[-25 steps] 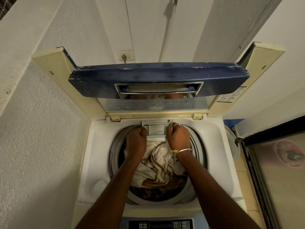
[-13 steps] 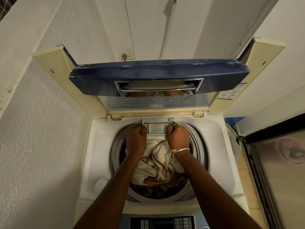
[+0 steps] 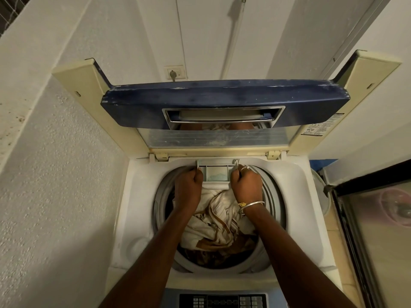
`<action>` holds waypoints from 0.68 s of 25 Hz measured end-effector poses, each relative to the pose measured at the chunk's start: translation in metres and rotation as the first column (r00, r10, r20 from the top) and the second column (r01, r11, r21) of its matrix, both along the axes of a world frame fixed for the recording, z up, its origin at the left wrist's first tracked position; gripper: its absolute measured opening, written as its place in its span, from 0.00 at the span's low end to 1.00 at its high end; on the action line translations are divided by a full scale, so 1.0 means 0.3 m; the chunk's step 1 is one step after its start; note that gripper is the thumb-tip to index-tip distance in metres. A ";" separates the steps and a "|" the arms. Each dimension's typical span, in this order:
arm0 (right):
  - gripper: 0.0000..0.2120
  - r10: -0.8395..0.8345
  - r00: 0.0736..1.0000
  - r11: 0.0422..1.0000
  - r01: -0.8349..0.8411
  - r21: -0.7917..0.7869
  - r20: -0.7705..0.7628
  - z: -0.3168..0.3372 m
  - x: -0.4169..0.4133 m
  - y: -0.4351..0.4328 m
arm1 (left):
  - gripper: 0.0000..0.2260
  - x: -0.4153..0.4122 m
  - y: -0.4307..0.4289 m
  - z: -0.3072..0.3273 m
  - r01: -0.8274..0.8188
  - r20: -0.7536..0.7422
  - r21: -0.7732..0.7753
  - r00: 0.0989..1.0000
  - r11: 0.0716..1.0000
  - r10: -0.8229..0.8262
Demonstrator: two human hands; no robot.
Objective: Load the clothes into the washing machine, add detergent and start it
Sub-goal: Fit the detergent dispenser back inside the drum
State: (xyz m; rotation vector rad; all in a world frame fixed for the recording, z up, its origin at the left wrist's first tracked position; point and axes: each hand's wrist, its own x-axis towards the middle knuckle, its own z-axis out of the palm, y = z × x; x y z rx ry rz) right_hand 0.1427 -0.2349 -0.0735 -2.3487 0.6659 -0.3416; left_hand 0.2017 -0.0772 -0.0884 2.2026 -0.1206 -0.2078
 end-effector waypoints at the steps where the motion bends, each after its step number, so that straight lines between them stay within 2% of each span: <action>1: 0.14 0.004 1.000 1.000 -0.004 -0.006 0.011 0.001 -0.004 -0.001 | 0.19 -0.003 0.000 0.002 -0.003 -0.012 -0.006 1.000 1.000 0.003; 11: 0.17 0.027 0.998 1.000 -0.027 -0.003 0.060 -0.020 0.002 -0.026 | 0.17 -0.025 -0.013 -0.015 -0.084 -0.050 -0.079 0.995 0.993 0.081; 17: 0.16 0.007 0.999 1.000 -0.007 0.006 0.048 -0.025 0.008 -0.023 | 0.17 -0.023 -0.018 -0.008 -0.070 -0.056 -0.043 0.996 0.997 0.067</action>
